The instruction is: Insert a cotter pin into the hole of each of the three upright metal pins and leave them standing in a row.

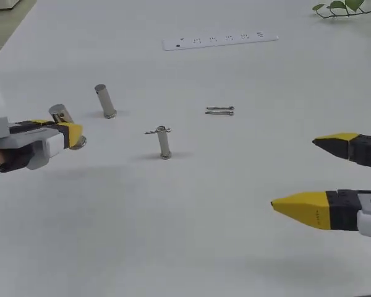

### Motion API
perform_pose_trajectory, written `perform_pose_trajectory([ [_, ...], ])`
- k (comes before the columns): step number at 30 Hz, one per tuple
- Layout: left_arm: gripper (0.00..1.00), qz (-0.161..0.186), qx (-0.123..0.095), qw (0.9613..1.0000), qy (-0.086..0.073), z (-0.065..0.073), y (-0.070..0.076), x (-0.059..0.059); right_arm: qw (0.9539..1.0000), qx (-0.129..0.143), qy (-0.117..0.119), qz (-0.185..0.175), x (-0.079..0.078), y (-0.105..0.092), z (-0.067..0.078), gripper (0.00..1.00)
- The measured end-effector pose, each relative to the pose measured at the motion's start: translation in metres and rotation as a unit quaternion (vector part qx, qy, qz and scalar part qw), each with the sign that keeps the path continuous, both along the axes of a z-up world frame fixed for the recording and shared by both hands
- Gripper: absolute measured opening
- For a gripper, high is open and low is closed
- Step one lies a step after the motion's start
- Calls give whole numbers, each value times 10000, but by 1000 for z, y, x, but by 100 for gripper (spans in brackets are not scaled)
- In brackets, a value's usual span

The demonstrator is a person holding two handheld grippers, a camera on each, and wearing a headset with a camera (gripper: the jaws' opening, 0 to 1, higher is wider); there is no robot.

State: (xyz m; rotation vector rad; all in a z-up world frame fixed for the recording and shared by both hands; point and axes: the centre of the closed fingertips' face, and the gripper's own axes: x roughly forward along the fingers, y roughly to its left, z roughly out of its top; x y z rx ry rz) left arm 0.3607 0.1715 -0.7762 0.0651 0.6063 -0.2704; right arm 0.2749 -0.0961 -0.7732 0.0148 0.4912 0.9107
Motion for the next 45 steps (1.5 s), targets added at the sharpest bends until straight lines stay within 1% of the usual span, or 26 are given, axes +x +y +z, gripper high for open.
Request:
perform_pose_trajectory([
  [3, 11, 13, 11, 10000, 60, -3, -5, -4, 10000, 2, -5, 6, 0, 0, 0, 83],
  [6, 11, 13, -50, 9999, 110, -7, -11, -6, 10000, 34, -8, -1, -1, 0, 0, 83],
  [7, 11, 15, -66, 9999, 124, -6, -15, -9, 10000, 33, -6, 4, -2, 0, 0, 83],
  [8, 11, 31, -108, 9998, 143, -7, -18, -9, 10000, 19, 2, 8, -2, 0, -1, 83],
  [9, 11, 80, -206, 9996, 168, -8, -21, -10, 10000, -2, 17, 11, -3, 0, -2, 83],
  [11, 11, 62, -251, 9995, 161, -10, -28, -11, 10000, -20, 51, 10, -4, -1, -5, 83],
  [13, 11, 43, -253, 9996, 136, -11, -32, -11, 10000, -24, 66, 10, -5, -1, -6, 83],
  [14, 11, 22, -250, 9996, 119, -12, -37, -11, 10000, -34, 66, 9, -6, -1, -6, 83],
  [16, 11, -62, -242, 9995, 217, -17, -44, -14, 10000, -47, 61, 7, -7, -2, -6, 83],
  [17, 11, -76, -215, 9995, 226, -18, -46, -15, 10000, -50, 62, 7, -7, -2, -6, 83],
  [18, 11, -131, -122, 9996, 215, -20, -49, -16, 10000, -61, 63, 6, -7, -2, -6, 83],
  [21, 11, -118, -141, 9995, 273, -24, -57, -20, 10000, -78, 50, -4, -6, -3, -5, 83],
  [24, 11, -197, -182, 9988, 416, -32, -67, -26, 10000, -75, 43, -3, -6, -3, -5, 83],
  [29, 11, -300, -166, 9981, 519, -44, -83, -37, 9999, -102, 65, 41, -8, -1, -7, 83],
  [31, 11, -323, -132, 9980, 532, -48, -88, -41, 9999, -122, 71, 80, -9, 0, -8, 83],
  [32, 11, -344, -115, 9979, 539, -50, -90, -42, 9999, -126, 79, 87, -9, 0, -8, 83],
  [35, 11, -356, -155, 9974, 600, -56, -96, -46, 9998, -132, 93, 99, -10, 1, -9, 83],
  [37, 11, -319, -182, 9972, 650, -61, -97, -47, 9998, -130, 104, 109, -10, 1, -10, 83],
  [41, 11, -299, -212, 9969, 700, -67, -97, -49, 9997, -136, 128, 128, -11, 3, -11, 83],
  [42, 11, -286, -195, 9971, 684, -68, -98, -49, 9997, -131, 132, 129, -11, 3, -11, 83],
  [43, 11, -276, -187, 9975, 628, -67, -97, -47, 9997, -131, 138, 128, -12, 3, -12, 83],
  [45, 11, -242, -191, 9976, 621, -67, -97, -46, 9997, -137, 144, 128, -12, 4, -12, 83],
])
